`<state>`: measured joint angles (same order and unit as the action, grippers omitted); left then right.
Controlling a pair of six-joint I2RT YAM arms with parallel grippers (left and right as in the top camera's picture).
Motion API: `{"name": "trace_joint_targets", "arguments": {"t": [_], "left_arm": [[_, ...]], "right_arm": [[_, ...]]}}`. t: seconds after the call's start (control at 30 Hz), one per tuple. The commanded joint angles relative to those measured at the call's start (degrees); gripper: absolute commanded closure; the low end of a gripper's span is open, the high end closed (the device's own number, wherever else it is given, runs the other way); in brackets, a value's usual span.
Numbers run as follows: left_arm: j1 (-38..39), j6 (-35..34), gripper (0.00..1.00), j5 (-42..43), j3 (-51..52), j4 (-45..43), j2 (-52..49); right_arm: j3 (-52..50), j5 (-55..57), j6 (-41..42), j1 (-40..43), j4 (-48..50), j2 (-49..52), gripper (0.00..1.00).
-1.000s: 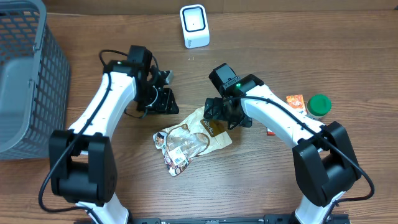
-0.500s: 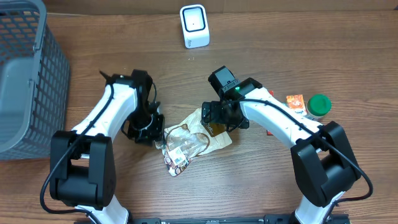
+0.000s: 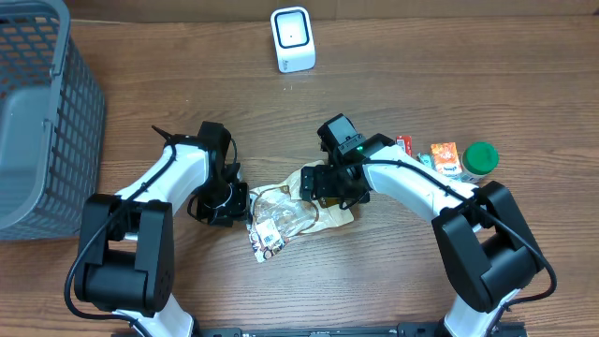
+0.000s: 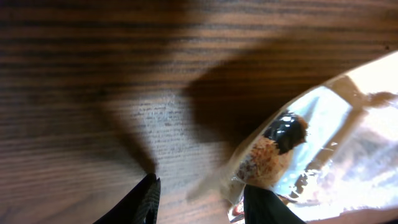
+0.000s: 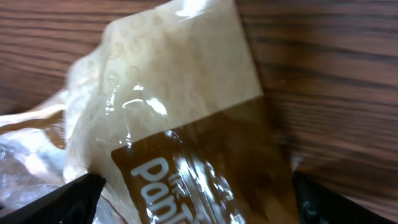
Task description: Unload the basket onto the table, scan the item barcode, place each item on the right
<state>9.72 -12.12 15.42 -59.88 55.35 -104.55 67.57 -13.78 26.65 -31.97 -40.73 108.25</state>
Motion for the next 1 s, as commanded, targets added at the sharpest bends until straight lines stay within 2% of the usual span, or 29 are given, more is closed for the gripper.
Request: {"name": "trace_joint_targets", "arguments": {"t": [0.0,0.17,0.33,0.63,0.77,0.83,0.97], "left_arm": [[1.0,-2.4,0.64,-0.6,2.1,-2.4,0.7],[1.6,-3.2,0.64,-0.6,3.1,-4.2,0.7],[2.4,-3.4,0.63,-0.6,3.1,-4.5,0.7],[2.4,-3.4,0.63,-0.6,3.1,-4.5,0.7],[2.4,-3.4,0.63,-0.6,3.1,-4.5,0.7],[2.4,-3.4,0.63,-0.6,3.1,-4.6,0.7],[2.4,-3.3,0.62,-0.6,3.1,-4.9,0.7]], "right_arm": [[-2.0,-3.2,-1.3,-0.3,0.7,-1.7,0.00],[-4.5,-7.8,-1.2,-0.5,3.5,-1.7,0.00],[-5.5,-15.0,-1.3,-0.5,6.1,-1.7,0.07],[-5.5,-19.4,-1.3,-0.5,8.2,-1.7,0.31],[-5.5,-21.9,-1.4,-0.5,8.8,-1.7,0.52],[-5.5,-23.3,-1.5,-0.5,9.2,-1.7,0.57],[-5.5,-23.4,-1.5,-0.5,9.2,-1.7,0.58]]}}
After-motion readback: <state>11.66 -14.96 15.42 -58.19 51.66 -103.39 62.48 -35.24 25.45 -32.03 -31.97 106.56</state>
